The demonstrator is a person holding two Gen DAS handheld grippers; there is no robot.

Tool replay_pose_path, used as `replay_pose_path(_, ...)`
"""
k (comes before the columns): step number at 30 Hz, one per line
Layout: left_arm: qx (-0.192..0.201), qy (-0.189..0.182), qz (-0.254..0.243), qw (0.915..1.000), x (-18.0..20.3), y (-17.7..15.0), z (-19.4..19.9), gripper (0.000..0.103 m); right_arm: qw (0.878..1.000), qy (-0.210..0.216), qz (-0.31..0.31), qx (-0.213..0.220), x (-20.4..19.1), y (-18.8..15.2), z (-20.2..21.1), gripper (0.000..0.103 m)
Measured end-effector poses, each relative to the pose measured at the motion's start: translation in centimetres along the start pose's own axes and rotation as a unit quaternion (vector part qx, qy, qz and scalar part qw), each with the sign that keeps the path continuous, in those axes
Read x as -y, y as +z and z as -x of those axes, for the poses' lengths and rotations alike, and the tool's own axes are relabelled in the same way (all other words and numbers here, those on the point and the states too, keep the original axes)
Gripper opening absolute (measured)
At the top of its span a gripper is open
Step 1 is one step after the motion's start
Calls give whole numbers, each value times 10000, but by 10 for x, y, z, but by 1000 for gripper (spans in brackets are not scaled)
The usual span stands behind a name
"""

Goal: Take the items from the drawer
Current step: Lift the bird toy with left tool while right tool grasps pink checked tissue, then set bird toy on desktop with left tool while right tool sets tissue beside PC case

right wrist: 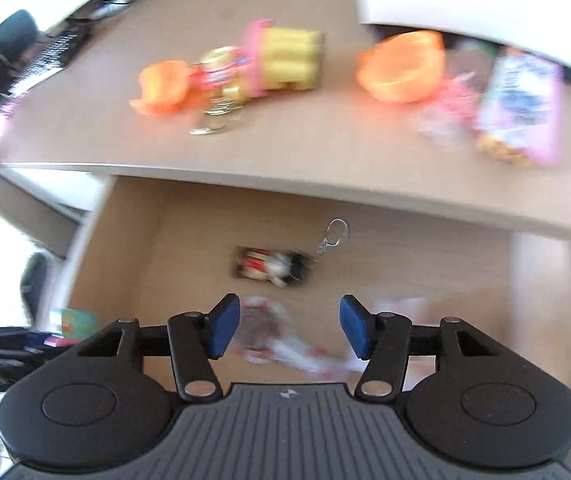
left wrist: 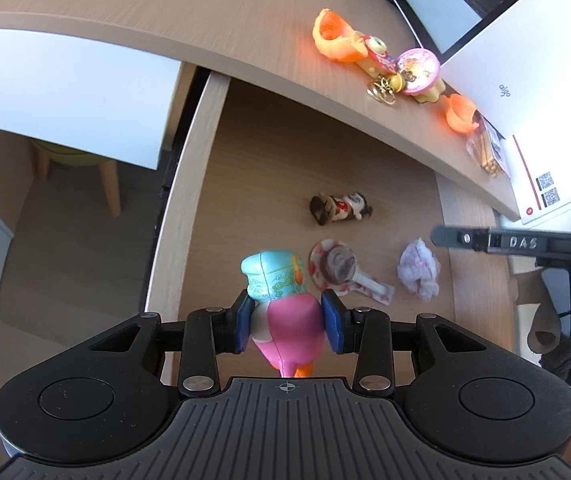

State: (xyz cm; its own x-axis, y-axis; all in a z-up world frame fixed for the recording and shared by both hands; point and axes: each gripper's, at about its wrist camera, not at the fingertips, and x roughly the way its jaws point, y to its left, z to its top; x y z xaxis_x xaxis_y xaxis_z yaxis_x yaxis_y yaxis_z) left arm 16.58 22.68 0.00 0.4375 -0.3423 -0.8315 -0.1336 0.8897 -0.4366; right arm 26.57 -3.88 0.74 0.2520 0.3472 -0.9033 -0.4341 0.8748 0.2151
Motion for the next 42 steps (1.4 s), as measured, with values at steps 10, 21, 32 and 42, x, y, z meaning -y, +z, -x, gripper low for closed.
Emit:
replay_pose_path(10, -170, 92, -439, 9988, 18, -2, -1, 40, 9965, -472, -147, -673, 33, -32, -51, 56)
replay_pose_path(21, 44, -117, -612, 9981, 41, 5, -4, 40, 9977, -256, -556, 299, 26, -57, 7, 11)
replay_pose_path(32, 1842, -139, -573, 9811, 47, 134, 31, 41, 9856, -251, -770, 1484, 20, -33, 63, 11)
replay_pose_path(42, 1231, 415, -670, 9893, 25, 186, -51, 49, 9864, -323, -630, 1482, 17, -32, 58, 11)
